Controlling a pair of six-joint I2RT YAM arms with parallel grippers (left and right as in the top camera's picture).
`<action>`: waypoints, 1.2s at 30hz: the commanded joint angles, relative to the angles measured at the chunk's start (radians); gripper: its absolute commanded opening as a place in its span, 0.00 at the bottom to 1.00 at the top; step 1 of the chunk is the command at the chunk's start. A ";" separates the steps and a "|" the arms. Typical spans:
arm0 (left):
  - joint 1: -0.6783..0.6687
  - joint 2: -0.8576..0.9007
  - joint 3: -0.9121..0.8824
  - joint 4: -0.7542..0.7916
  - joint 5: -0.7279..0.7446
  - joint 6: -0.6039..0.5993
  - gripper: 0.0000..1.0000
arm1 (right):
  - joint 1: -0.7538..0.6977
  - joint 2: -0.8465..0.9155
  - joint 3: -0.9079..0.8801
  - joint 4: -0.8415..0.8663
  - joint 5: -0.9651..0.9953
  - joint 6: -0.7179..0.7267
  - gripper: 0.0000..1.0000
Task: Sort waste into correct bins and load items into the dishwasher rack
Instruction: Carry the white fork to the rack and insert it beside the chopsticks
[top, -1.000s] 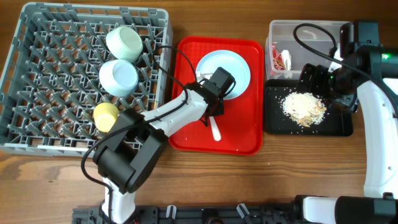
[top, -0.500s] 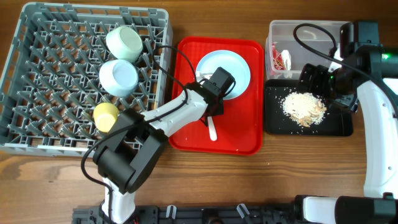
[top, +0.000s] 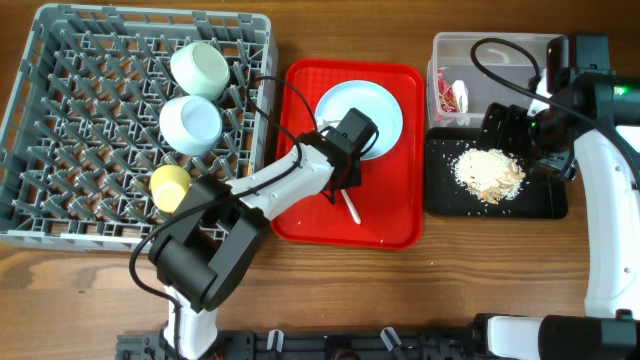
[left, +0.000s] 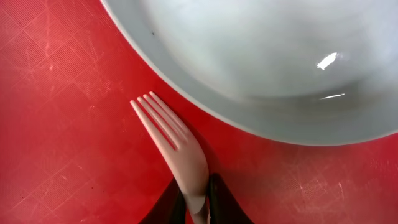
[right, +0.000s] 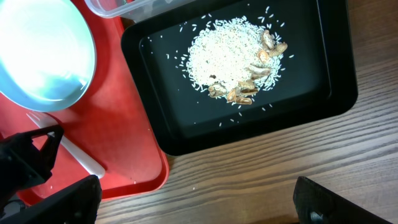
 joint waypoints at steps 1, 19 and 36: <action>-0.005 -0.019 -0.006 -0.004 0.021 -0.009 0.11 | -0.001 -0.006 0.007 0.000 0.017 -0.018 1.00; 0.111 -0.307 -0.005 -0.105 0.013 0.198 0.04 | -0.001 -0.006 0.007 -0.001 0.017 -0.019 1.00; 0.436 -0.424 -0.006 -0.113 0.014 0.929 0.04 | -0.001 -0.006 0.007 -0.001 0.017 -0.019 1.00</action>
